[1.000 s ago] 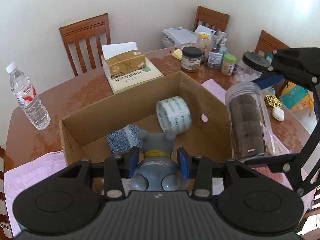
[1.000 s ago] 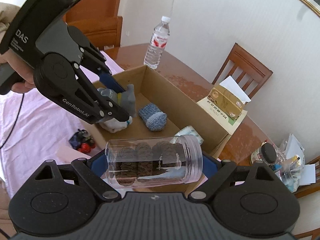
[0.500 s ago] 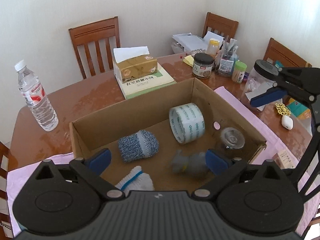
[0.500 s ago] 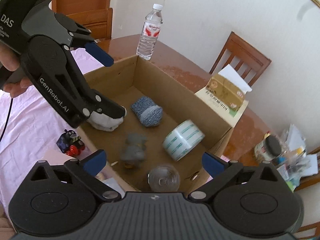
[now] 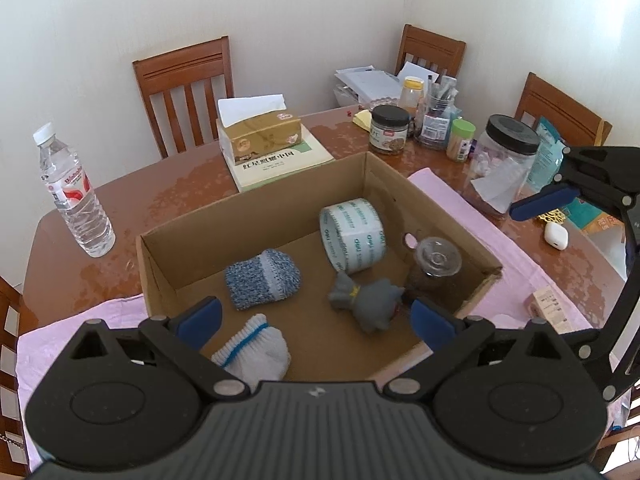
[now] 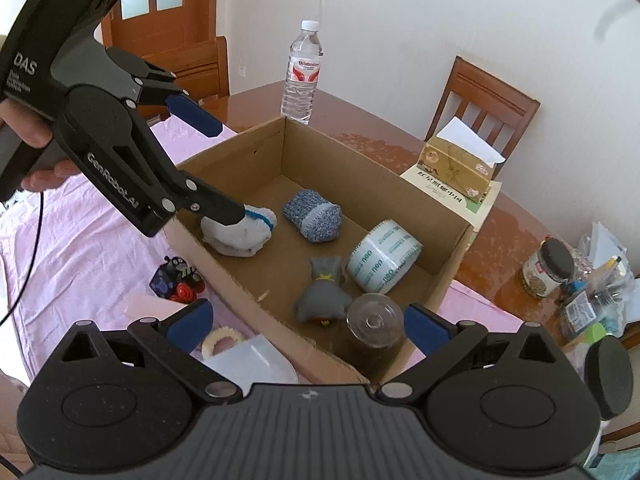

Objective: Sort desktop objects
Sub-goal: 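Withdraw both tools from the cardboard box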

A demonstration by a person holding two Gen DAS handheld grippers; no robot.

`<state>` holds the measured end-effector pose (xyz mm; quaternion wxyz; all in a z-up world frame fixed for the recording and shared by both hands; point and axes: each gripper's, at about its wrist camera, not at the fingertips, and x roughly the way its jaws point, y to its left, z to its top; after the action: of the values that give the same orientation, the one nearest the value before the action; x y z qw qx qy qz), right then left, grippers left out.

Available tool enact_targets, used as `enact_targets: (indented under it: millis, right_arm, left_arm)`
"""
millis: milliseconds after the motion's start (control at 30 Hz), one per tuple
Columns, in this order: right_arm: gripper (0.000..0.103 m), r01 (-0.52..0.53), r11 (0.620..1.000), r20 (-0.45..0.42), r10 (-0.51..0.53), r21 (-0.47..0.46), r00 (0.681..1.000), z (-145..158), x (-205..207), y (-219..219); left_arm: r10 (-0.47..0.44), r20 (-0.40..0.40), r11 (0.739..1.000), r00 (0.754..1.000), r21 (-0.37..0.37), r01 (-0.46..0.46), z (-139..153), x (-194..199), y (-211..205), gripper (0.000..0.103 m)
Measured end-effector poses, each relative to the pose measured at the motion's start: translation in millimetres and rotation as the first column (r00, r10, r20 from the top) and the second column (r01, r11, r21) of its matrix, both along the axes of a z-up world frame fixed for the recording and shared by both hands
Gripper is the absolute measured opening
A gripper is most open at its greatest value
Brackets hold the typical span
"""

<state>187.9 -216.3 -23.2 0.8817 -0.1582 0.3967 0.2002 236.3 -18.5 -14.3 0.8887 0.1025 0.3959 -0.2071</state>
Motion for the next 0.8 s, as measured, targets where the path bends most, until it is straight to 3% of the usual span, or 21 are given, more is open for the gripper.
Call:
enact_targets:
  millis: [700, 800]
  right_arm:
    - [0.103, -0.016, 0.999, 0.01, 0.016, 0.029, 1.0, 4, -53, -5]
    - [0.103, -0.016, 0.999, 0.003, 0.015, 0.04, 1.0, 2, -60, -6]
  left_arm:
    - [-0.039, 0.024, 0.997, 0.999, 0.07, 0.037, 0, -54, -32, 0.101]
    - [-0.072, 0.033, 0.997, 0.997, 0.039, 0.071, -1, -65, -31, 0.101]
